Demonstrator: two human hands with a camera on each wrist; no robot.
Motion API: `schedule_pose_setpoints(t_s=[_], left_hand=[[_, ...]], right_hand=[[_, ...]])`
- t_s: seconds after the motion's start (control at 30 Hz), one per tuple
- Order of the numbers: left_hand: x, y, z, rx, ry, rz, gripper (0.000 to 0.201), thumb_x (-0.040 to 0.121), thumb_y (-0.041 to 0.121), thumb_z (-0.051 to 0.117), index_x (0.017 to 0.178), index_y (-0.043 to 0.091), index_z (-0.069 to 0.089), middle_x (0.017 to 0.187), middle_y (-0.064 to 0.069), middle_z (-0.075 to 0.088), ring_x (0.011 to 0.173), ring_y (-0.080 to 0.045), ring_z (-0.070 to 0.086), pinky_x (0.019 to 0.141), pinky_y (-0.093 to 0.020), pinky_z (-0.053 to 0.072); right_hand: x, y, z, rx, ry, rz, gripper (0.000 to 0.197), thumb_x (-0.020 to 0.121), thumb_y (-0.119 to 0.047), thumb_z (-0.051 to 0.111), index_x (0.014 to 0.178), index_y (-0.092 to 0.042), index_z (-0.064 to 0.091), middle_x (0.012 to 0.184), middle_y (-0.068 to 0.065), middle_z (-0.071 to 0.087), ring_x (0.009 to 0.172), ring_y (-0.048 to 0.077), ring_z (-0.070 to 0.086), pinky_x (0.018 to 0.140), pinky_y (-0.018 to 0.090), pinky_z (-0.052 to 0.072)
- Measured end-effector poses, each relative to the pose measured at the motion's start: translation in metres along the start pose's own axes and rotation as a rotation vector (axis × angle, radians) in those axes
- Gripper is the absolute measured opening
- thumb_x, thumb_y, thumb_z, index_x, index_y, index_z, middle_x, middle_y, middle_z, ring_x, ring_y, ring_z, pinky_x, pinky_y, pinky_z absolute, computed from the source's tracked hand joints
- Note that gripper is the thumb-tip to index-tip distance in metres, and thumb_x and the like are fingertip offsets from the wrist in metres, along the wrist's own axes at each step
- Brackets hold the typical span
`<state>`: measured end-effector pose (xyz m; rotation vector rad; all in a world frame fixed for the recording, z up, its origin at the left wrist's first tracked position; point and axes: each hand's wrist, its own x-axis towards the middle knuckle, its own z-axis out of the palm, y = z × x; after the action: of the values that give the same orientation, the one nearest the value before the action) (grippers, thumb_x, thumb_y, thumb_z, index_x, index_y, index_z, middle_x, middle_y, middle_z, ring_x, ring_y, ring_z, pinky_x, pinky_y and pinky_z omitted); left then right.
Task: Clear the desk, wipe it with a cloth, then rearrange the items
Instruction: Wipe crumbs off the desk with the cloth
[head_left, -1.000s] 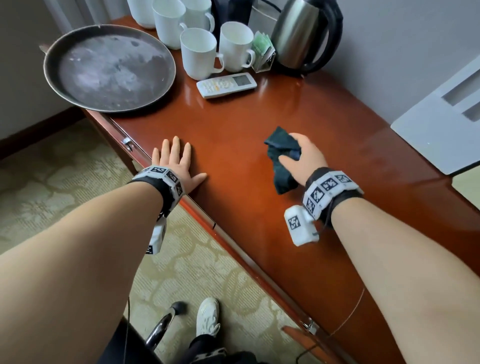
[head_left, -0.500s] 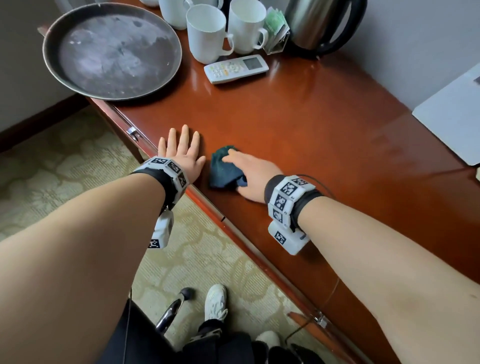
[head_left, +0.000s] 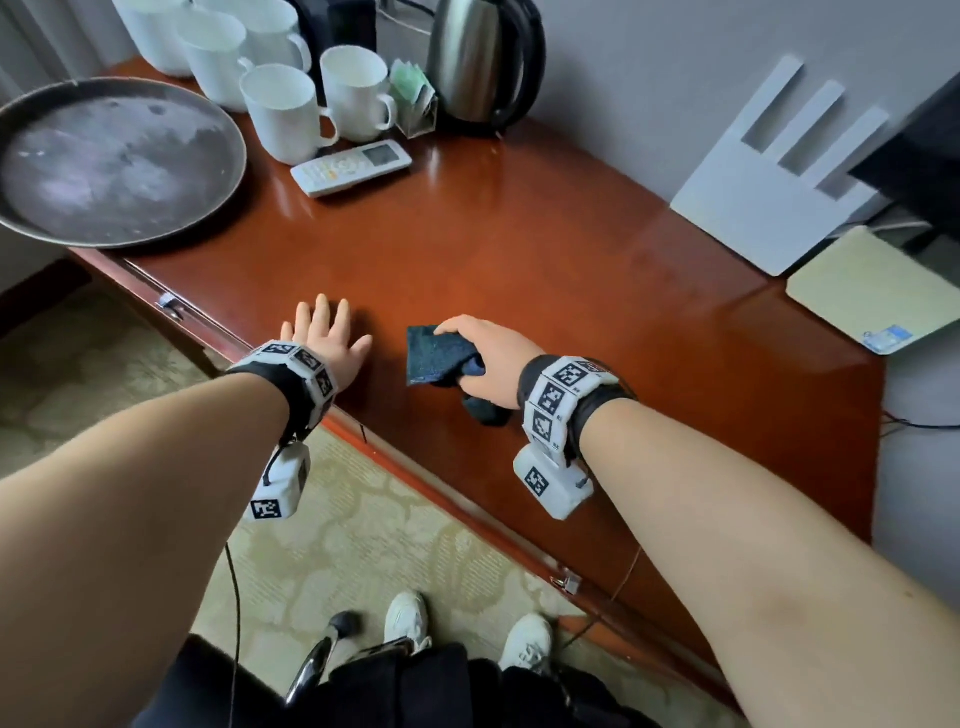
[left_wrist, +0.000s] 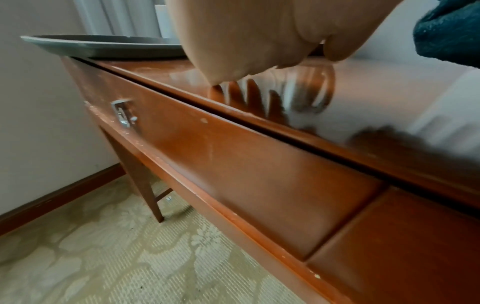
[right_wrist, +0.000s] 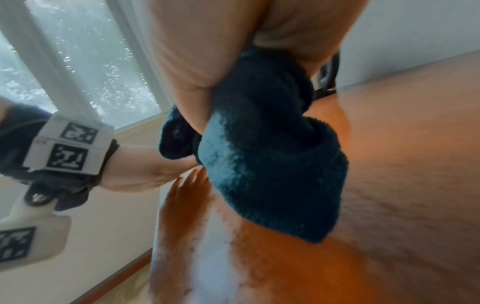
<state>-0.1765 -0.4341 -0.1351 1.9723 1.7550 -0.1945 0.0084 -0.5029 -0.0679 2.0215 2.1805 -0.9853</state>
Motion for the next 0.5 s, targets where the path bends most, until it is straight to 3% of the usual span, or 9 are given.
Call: schedule_pose_setpoints(t_s=[0.37,0.5], left_hand=[[-0.032,0.116,0.006,0.103,-0.074,0.172,0.061,0.100,0.041,0.030,0.152,0.019,0.006,0.160,-0.001,-0.003,0.147,-0.021,-0.009,0.120,-0.036,0.001],[-0.048,0.160,0.010,0.135,-0.070,0.245,0.066,0.098,0.044,0.034,0.152,0.019,0.006,0.160,-0.002,-0.001,0.148,-0.021,-0.006,0.121,-0.035,0.003]], right_hand=[[-0.085,0.074,-0.027,0.128,0.196,0.211,0.053,0.086,-0.012,0.056,0.136,-0.021,0.039,0.129,0.010,0.051,0.113,0.028,0.052,0.084,0.026,0.038],[-0.116,0.102,-0.040,0.179,0.266,0.250,0.052,0.086,-0.013,0.057,0.135,-0.021,0.039,0.129,0.009,0.052,0.113,0.027,0.053,0.087,0.027,0.040]])
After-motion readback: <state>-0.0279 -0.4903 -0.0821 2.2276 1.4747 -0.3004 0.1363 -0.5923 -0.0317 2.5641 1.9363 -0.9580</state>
